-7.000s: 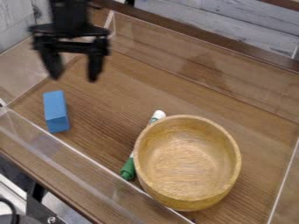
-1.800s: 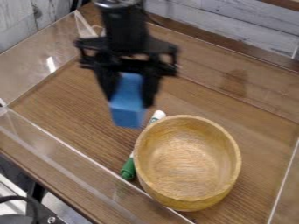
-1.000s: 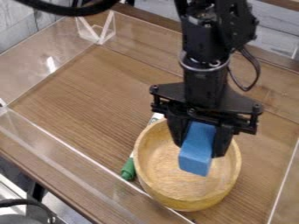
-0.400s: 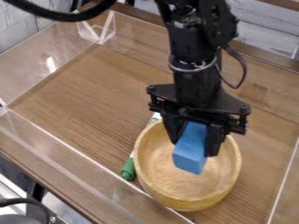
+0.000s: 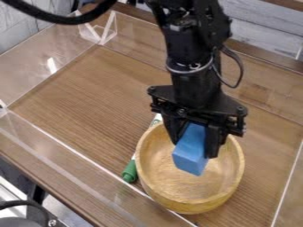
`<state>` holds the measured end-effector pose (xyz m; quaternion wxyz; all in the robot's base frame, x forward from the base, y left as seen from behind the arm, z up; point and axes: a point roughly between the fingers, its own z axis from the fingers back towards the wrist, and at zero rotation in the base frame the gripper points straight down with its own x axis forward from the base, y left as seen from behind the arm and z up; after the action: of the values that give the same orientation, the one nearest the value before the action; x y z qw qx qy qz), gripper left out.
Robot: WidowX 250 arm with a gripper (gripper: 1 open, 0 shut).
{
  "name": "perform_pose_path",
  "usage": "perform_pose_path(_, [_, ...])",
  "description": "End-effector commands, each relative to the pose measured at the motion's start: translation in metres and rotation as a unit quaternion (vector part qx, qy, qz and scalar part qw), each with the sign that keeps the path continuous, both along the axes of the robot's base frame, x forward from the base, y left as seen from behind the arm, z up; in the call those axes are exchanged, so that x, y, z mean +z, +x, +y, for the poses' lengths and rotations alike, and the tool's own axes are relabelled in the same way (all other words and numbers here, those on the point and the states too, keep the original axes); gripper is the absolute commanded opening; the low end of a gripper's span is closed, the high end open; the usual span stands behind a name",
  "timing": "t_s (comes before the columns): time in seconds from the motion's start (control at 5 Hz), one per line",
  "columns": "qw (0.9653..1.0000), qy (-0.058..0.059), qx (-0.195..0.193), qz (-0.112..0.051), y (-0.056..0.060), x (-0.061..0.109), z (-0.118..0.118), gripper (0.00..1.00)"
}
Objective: Put the blue block in the brown bowl
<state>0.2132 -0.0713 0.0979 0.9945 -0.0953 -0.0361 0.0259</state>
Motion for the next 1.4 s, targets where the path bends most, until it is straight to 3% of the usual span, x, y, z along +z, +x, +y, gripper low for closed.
perform_pose_path(0.0, [0.9999, -0.003, 0.001, -0.015, 0.005, 0.006, -0.001, 0.00])
perform_pose_path(0.2, [0.9999, -0.003, -0.002, -0.013, 0.004, 0.005, -0.002, 1.00])
perform_pose_path(0.8, [0.9998, -0.010, 0.000, -0.018, 0.013, 0.023, 0.011, 1.00])
perform_pose_path(1.0, [0.9995, -0.014, -0.009, -0.025, 0.019, 0.036, 0.018, 1.00])
perform_pose_path(1.2, [0.9990, -0.022, -0.015, -0.037, 0.027, 0.061, 0.026, 1.00])
